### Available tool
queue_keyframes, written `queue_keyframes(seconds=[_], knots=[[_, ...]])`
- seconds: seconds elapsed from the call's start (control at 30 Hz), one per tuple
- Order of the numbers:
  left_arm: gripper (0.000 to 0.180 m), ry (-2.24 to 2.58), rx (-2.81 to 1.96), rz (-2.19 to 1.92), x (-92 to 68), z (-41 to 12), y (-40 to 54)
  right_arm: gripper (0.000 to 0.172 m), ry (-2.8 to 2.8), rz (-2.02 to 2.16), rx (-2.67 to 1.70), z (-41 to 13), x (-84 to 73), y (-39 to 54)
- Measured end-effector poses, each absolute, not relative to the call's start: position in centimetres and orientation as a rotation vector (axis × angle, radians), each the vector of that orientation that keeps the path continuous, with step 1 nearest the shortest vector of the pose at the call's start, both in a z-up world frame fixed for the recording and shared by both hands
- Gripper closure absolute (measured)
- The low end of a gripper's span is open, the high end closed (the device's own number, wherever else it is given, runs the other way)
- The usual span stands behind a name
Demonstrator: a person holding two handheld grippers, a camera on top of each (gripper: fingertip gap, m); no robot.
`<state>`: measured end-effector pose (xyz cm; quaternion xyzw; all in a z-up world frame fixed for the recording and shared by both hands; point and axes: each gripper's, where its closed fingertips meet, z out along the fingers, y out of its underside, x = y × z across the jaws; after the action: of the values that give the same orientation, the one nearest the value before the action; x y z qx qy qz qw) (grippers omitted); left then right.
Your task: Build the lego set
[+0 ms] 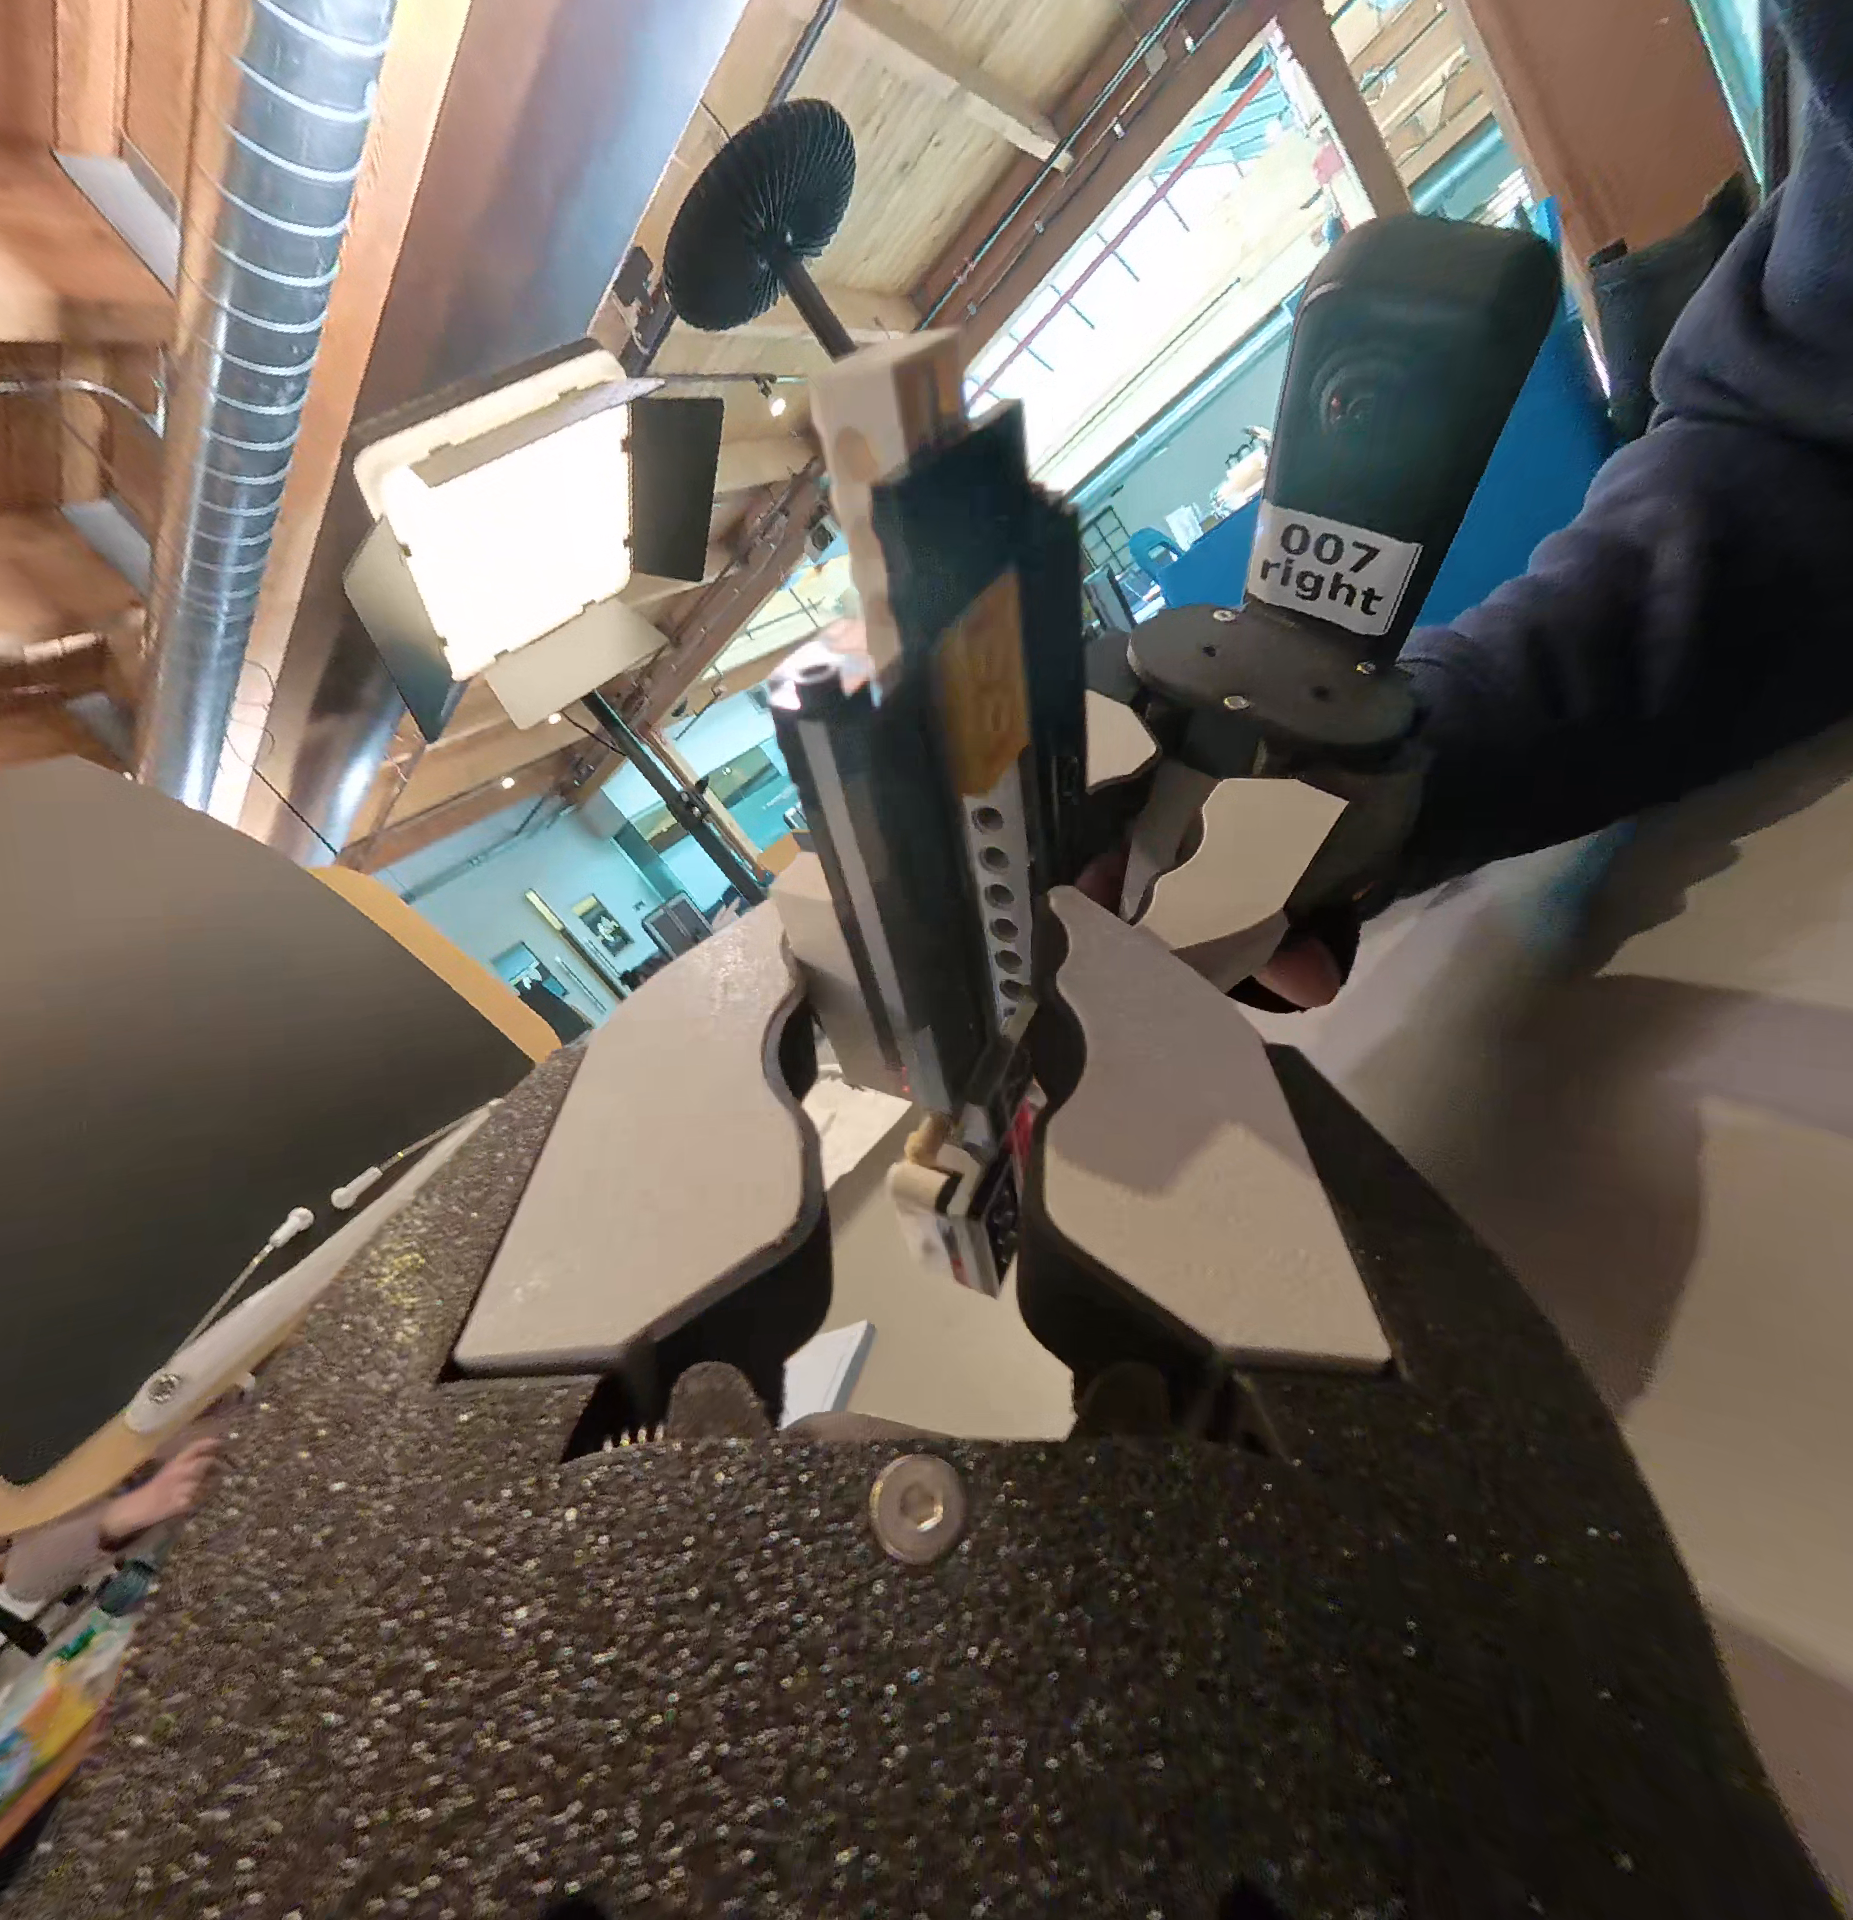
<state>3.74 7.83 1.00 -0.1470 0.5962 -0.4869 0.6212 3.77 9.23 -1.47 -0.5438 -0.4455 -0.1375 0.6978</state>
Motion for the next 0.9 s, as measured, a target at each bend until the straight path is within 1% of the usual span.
queue_keyframes(seconds=[0.3, 0.4, 0.77, 0.9], knots=[[0.147, 1.35, -0.253, -1.024, 3.3, 1.4, 7.3, 0.146, -0.996, -0.304, -1.194, -1.0, 3.7, 8.9], [0.156, 1.334, -0.209, -0.989, 2.9, 1.7, 7.1, 0.144, -0.99, -0.304, -1.19, -0.8, 3.8, 8.9], [0.157, 1.361, -0.144, -0.913, 2.6, 1.9, 6.8, 0.134, -0.994, -0.302, -1.214, -1.1, 4.4, 9.2], [0.157, 1.378, -0.13, -0.906, 2.6, 1.7, 6.8, 0.125, -1.037, -0.283, -1.235, -1.3, 4.6, 9.3]])
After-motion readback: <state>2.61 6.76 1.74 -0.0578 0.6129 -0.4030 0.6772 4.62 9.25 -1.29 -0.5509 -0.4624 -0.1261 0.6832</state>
